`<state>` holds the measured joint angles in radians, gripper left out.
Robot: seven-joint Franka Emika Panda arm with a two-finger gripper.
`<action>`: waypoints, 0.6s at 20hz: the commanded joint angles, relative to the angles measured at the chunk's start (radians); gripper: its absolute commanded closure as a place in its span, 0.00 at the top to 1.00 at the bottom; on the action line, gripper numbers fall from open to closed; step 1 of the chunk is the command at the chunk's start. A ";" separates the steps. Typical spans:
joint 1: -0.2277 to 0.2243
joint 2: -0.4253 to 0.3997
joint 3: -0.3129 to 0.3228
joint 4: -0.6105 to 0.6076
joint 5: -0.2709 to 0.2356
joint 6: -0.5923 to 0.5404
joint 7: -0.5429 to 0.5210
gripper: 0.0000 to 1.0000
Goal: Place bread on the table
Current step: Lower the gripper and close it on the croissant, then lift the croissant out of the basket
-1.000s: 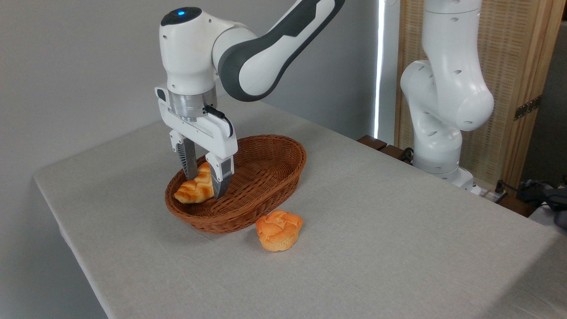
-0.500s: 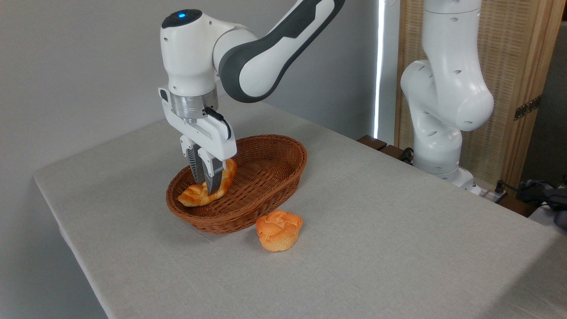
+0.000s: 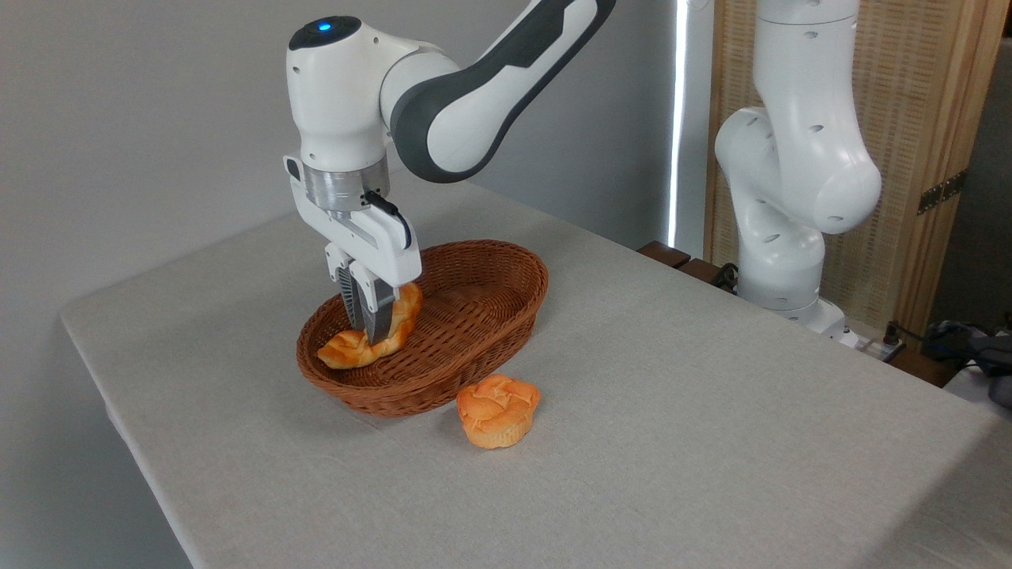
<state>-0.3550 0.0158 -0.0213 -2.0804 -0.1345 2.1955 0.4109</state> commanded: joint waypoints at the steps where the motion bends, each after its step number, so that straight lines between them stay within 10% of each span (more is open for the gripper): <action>1: -0.005 -0.010 0.014 -0.026 0.013 0.000 0.020 0.00; 12: -0.004 -0.034 0.020 -0.009 0.012 -0.055 0.020 0.00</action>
<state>-0.3549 0.0092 -0.0165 -2.0803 -0.1345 2.1887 0.4161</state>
